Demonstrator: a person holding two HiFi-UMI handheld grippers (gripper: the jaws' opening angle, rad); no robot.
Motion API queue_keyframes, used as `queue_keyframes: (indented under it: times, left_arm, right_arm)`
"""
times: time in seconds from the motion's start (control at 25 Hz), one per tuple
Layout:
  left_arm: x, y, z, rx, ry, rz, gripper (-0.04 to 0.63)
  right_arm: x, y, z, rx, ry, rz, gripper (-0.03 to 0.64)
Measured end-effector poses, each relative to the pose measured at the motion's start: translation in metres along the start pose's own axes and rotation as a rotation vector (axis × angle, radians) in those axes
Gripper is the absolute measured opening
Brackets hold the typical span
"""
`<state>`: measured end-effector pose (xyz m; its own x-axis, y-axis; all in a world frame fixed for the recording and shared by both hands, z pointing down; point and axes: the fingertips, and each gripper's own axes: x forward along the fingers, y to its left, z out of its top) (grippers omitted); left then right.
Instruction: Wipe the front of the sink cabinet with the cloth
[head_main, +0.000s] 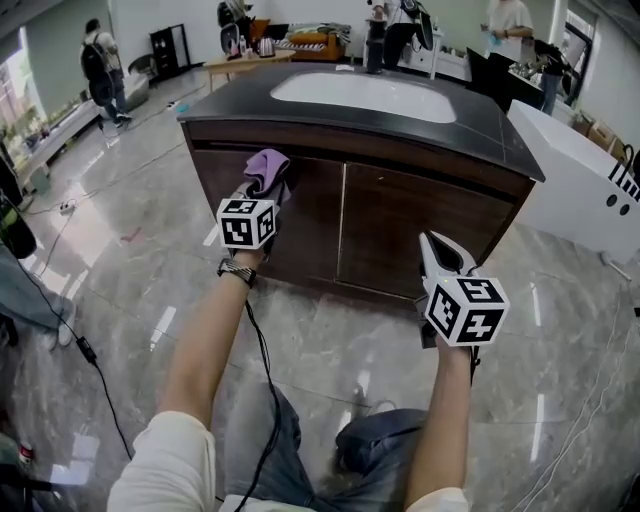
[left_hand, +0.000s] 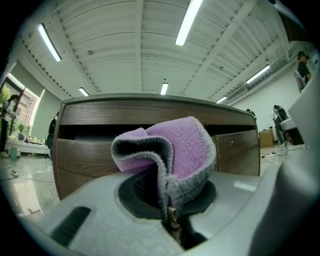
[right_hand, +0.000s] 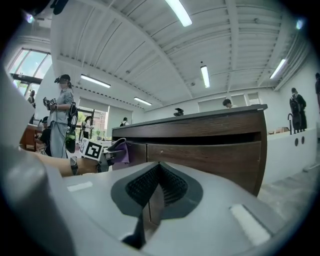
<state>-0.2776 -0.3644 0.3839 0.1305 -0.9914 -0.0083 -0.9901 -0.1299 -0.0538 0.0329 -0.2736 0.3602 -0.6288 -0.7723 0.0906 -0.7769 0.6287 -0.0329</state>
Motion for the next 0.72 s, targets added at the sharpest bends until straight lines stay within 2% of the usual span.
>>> queue_keyframes:
  times: [0.2,0.32,0.44,0.72]
  left_arm:
    - [0.014,-0.033,-0.004,-0.051,-0.018,-0.023,0.046]
    - [0.018,-0.054,-0.003,-0.021,-0.016,-0.043,0.048]
    - [0.027,-0.085,0.005,0.021,-0.005,-0.119,0.048]
    - [0.04,-0.154,0.012,0.023,0.013,-0.296,0.048]
  right_arm:
    - [-0.001,-0.03,0.007,-0.02,0.023,-0.028,0.008]
    - [-0.004,-0.04,0.015,-0.031,0.018,-0.032,0.008]
    - [-0.01,-0.054,0.012,-0.046,0.042,-0.063,0.008]
    - [-0.03,-0.081,-0.005,-0.037,0.079,-0.138,0.008]
